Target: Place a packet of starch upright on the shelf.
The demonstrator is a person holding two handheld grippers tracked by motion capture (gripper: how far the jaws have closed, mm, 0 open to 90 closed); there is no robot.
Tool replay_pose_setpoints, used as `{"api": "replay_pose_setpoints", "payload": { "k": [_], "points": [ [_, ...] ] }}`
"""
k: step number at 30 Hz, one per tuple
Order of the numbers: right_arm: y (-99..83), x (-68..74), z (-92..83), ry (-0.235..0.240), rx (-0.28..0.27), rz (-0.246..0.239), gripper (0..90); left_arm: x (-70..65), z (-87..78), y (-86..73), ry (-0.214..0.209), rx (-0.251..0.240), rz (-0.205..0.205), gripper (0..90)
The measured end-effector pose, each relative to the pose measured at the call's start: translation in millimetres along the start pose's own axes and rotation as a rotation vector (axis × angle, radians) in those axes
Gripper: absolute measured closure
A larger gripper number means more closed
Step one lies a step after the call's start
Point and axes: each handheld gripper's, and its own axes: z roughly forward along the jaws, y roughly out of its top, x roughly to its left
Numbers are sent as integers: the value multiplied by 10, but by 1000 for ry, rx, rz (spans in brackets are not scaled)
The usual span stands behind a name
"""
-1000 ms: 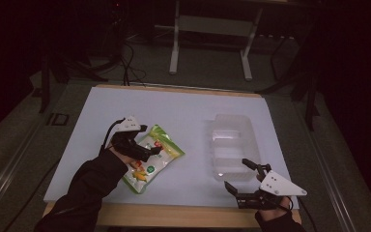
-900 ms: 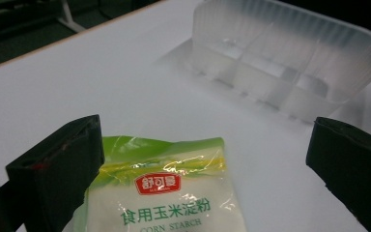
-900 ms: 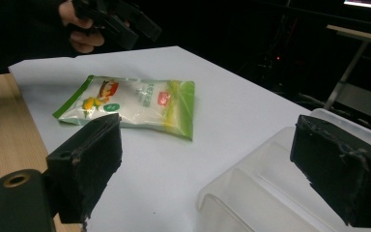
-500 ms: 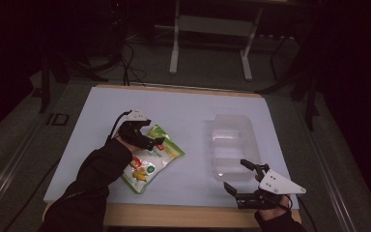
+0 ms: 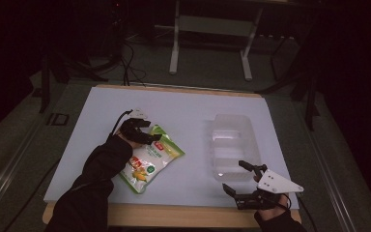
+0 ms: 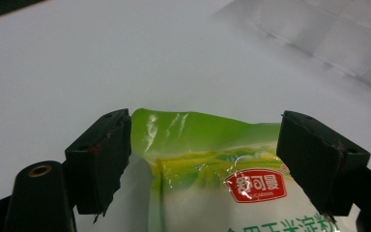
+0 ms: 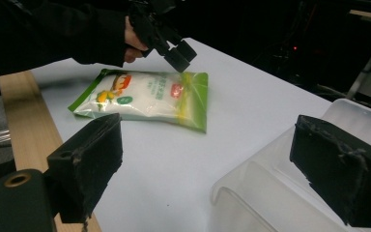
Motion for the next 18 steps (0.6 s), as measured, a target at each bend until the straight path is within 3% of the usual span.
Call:
{"api": "replay_pose_setpoints", "payload": {
  "k": [2,3,6,9,15,18],
  "points": [
    [-4,2,10,5,5,3,111,79,43,-22,-33,29,-56,186],
    [-8,0,17,7,8,3,111,97,59,-31,-25,49,-65,187],
    [-14,6,28,11,16,4,112,149,91,-62,-32,92,-60,165],
    [-15,7,29,10,16,2,112,154,96,-73,-25,96,-55,165],
    [-22,-2,39,12,22,4,112,186,170,-106,-55,181,-63,165],
    [-22,-1,38,13,23,3,112,186,184,-115,-69,188,-71,169]
  ]
}}
